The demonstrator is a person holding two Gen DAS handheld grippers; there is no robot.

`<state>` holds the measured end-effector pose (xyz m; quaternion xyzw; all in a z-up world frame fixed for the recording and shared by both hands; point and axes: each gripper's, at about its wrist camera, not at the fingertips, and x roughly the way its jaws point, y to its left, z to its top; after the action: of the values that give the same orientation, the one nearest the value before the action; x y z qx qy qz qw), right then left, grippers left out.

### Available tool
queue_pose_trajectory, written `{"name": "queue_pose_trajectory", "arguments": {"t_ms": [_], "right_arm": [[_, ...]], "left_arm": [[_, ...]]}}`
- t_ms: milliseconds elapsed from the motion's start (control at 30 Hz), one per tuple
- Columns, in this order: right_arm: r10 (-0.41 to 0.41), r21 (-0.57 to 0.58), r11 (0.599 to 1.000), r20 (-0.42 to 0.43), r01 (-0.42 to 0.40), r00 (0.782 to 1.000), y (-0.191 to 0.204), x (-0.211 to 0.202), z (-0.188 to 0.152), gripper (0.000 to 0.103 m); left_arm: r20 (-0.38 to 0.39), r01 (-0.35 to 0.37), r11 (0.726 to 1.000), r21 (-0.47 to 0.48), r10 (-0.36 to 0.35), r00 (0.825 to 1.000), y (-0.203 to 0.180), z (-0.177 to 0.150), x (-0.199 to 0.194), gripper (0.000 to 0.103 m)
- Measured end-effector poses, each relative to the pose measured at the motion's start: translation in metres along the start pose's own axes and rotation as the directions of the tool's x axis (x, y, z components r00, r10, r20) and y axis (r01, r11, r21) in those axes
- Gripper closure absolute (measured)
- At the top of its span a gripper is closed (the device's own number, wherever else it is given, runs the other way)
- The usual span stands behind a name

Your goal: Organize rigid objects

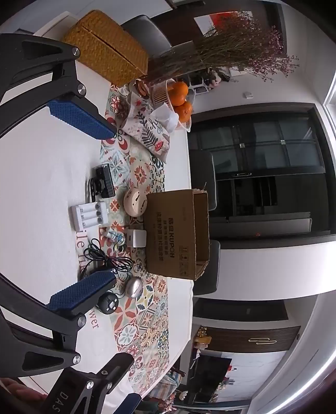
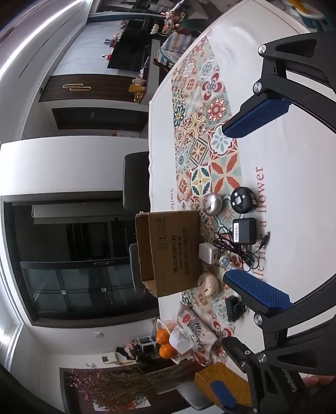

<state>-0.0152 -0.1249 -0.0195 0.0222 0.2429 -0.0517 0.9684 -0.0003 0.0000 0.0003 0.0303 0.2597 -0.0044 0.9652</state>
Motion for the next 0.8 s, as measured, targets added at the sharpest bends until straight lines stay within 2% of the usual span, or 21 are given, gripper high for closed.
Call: {"name": "queue_pose_trajectory", "arguments": {"t_ms": [167,800], "right_arm": [[-0.007,-0.009,1.000,-0.001,0.007,1.000,-0.0014,0.0010,-0.0005,0.000],[0.015,0.011,1.000,-0.002,-0.014,1.000,-0.0014,0.0007,-0.0002,0.000]], "left_arm": [[0.027,-0.027,1.000,0.005,0.027,0.999,-0.0004,0.0001,-0.0040,0.000],[0.031,-0.018,1.000,-0.004,0.019,0.999,-0.0013,0.0007,-0.0093,0.000]]}}
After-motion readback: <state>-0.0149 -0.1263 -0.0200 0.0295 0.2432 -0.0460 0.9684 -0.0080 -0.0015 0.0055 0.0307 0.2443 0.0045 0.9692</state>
